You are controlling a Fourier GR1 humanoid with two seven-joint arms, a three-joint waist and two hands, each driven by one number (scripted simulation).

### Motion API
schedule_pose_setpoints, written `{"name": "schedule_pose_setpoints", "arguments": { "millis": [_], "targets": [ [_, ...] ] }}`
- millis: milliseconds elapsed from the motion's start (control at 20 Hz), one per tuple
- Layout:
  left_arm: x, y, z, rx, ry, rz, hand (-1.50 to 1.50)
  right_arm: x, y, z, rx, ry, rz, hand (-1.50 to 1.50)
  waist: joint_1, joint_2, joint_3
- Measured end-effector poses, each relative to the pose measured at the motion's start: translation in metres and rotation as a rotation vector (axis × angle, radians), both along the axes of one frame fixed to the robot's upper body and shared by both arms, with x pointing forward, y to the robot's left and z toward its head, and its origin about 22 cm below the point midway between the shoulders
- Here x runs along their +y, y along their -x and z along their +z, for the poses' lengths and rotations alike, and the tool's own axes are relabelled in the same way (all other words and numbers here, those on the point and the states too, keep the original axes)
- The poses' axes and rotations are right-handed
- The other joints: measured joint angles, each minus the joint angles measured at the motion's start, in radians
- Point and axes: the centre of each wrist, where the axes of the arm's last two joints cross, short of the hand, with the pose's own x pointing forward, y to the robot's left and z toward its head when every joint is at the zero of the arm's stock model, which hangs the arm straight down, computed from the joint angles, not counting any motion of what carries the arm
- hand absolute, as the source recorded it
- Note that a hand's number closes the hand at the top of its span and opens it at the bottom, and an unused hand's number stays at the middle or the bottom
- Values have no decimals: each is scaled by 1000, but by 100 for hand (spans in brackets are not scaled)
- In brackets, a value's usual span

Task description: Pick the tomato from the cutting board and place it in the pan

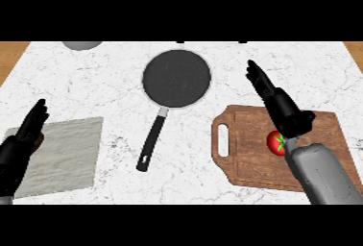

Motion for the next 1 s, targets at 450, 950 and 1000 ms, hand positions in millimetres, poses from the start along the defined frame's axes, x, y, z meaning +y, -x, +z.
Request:
{"name": "schedule_pose_setpoints", "arguments": {
  "millis": [450, 950, 1000],
  "targets": [
    [-31, -22, 6, -9, 290, 16, 0, -24, -20, 78, -237, -48, 556, 150, -15, 3, -9],
    [-50, -42, 6, 11, 413, 8, 0, -160, -10, 126, -474, 259, 461, -150, -6, 14, -6],
    [-50, -44, 7, 12, 415, 5, 0, -165, -8, 131, -500, 298, 450, -150, -3, 14, -6]
  ]
}}
